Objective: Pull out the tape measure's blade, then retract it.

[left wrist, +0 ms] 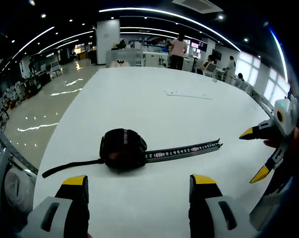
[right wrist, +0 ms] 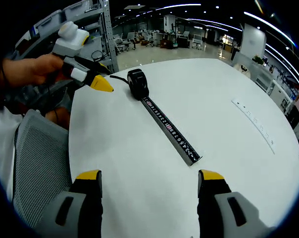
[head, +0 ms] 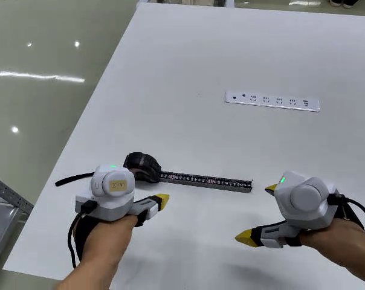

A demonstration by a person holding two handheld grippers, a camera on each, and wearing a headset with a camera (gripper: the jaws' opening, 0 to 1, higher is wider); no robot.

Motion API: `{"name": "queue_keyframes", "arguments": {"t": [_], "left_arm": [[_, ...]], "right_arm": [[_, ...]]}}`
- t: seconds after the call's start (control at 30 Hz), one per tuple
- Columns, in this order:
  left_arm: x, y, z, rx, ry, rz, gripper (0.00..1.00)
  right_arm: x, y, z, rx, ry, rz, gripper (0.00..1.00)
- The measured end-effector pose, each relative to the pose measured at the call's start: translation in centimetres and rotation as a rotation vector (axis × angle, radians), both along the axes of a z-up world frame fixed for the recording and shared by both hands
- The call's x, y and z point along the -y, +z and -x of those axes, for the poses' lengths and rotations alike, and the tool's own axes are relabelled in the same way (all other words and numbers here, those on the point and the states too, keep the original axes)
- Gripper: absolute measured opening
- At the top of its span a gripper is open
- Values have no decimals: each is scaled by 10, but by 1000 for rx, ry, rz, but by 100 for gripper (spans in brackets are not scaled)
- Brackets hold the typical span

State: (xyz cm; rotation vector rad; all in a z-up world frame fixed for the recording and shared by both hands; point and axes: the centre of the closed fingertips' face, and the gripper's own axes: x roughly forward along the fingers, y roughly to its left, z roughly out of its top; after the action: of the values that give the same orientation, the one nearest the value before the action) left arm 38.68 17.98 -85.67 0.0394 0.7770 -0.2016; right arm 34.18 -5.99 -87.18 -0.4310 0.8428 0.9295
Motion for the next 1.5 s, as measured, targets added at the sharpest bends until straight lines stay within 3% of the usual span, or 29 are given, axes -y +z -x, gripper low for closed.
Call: {"name": "queue_keyframes", "arguments": {"t": [0.47,1.5], "left_arm": [[2,-9,-20,-7,-16,-27,78],[-1,-26,-48,-27,20,-5,73]], "right_arm": [[5,-9,-22,17,68,18,73],[18,-40,-63,10,176,80,59]]}}
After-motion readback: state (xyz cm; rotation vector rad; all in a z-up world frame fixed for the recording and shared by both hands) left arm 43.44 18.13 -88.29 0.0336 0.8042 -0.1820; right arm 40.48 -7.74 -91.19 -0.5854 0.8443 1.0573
